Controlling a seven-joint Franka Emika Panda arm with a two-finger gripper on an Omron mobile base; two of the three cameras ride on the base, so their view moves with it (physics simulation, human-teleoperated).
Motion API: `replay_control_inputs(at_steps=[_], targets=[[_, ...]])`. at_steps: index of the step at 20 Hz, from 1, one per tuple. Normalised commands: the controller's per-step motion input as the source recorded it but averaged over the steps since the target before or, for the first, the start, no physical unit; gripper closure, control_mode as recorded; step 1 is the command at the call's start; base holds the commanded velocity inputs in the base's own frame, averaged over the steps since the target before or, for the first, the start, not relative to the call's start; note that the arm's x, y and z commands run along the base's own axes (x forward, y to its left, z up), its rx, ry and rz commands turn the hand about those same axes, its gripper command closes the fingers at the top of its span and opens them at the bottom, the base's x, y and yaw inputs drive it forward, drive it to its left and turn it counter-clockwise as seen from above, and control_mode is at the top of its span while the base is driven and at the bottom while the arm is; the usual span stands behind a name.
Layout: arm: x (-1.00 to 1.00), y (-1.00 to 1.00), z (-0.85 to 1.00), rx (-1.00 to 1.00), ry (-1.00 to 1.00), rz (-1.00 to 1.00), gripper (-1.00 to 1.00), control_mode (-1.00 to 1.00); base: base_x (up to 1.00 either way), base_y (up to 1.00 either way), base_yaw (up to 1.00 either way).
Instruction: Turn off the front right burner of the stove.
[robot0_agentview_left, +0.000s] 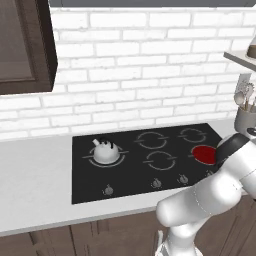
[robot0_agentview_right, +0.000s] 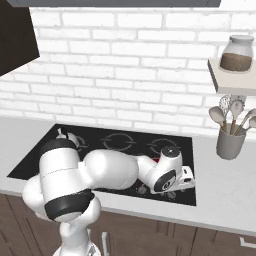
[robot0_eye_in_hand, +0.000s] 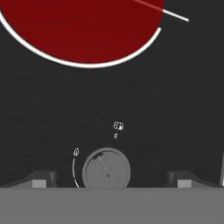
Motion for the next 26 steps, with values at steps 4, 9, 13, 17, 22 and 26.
replay_control_inputs(at_steps=[4,9,13,17,22,26], targets=[[0.00,0.00,0.00,0.00,0.00,0.00,1.00,-1.00,0.00,0.00,0.00],[0.00,0.00,0.00,0.00,0.00,0.00,1.00,-1.00,0.00,0.00,0.00],[0.00,0.00,-0.01,0.00,0.00,0.00,1.00,-1.00,0.00,0.00,0.00],[0.01,0.00,-0.12,0.00,0.00,0.00,1.00,-1.00,0.00,0.00,0.00],[0.04,0.00,-0.16,0.01,0.00,-0.05,1.00,-1.00,0.00,0.00,0.00],[0.01,-0.09,-0.04,0.05,0.00,-0.24,1.00,-1.00,0.00,0.00,0.00]])
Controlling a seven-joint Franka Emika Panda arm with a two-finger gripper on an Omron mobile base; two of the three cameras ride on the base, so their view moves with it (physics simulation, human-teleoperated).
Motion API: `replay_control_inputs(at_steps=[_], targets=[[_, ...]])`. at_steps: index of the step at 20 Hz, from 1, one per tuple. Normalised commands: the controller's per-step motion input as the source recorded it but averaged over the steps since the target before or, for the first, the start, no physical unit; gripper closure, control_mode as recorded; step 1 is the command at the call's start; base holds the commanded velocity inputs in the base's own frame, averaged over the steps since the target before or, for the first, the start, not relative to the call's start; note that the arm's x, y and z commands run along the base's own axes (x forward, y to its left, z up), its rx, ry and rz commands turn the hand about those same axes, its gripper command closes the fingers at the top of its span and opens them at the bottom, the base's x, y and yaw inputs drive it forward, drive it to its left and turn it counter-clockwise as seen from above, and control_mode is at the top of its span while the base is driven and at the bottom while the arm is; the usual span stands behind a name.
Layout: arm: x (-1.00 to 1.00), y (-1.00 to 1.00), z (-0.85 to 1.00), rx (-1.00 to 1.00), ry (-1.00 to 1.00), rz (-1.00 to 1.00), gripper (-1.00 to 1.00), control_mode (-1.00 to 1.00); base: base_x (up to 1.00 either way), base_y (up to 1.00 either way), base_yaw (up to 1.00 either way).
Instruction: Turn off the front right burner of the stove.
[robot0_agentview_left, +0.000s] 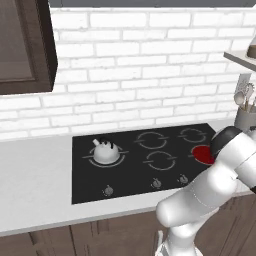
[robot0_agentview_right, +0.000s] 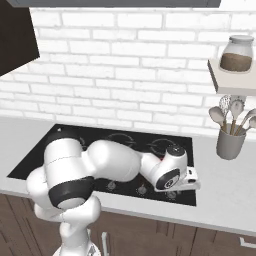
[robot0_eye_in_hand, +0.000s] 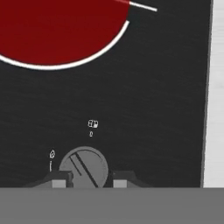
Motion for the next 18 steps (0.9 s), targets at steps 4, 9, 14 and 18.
replay_control_inputs(at_steps=[4,9,14,18], targets=[[0.00,-0.12,0.00,0.10,0.00,-0.37,1.00,-1.00,0.00,0.00,0.00],[0.00,-0.07,0.00,0.13,0.00,-0.49,1.00,-1.00,0.00,0.00,0.00],[0.00,-0.13,0.00,0.12,0.00,-0.57,1.00,-1.00,0.00,0.00,0.00],[0.04,-0.18,0.00,0.08,0.00,-0.65,1.00,-1.00,0.00,0.00,0.00]])
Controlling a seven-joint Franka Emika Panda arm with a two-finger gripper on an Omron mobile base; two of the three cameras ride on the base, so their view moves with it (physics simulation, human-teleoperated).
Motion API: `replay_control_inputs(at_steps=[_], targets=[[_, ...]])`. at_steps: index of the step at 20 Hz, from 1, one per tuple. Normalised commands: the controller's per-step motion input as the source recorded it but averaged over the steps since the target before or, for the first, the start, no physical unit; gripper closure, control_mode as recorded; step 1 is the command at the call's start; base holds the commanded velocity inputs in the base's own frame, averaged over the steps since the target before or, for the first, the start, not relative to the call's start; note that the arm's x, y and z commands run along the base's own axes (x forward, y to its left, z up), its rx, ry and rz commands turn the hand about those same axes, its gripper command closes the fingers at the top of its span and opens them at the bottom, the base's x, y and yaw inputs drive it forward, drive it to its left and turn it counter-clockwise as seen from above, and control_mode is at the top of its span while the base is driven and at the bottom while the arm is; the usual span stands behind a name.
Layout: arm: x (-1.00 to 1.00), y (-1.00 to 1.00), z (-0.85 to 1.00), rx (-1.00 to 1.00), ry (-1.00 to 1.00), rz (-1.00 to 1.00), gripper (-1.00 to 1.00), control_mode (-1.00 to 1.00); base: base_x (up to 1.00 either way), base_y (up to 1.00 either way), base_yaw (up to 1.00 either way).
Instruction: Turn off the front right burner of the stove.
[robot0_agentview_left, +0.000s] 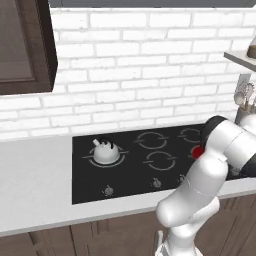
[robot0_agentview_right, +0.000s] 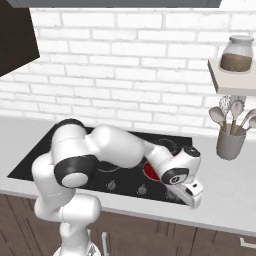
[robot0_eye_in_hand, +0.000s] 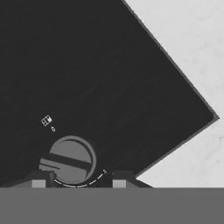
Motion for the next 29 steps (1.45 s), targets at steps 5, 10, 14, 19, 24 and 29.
replay_control_inputs(at_steps=[5,10,14,19,24,29], targets=[[0.01,-0.22,-0.07,0.04,0.00,-0.74,1.00,-1.00,0.00,0.00,0.00],[0.00,-0.24,-0.18,0.03,0.00,-0.81,1.00,-1.00,0.00,0.00,0.00],[0.00,-0.18,-0.30,0.01,0.00,-0.87,1.00,-1.00,0.00,0.00,0.00],[0.00,-0.07,-0.36,0.00,0.00,-0.90,1.00,-1.00,0.00,0.00,0.00],[0.00,0.00,-0.16,-0.01,0.00,-0.56,1.00,-1.00,0.00,0.00,0.00],[0.00,0.00,0.00,0.00,0.00,0.00,1.00,-1.00,0.00,0.00,0.00]])
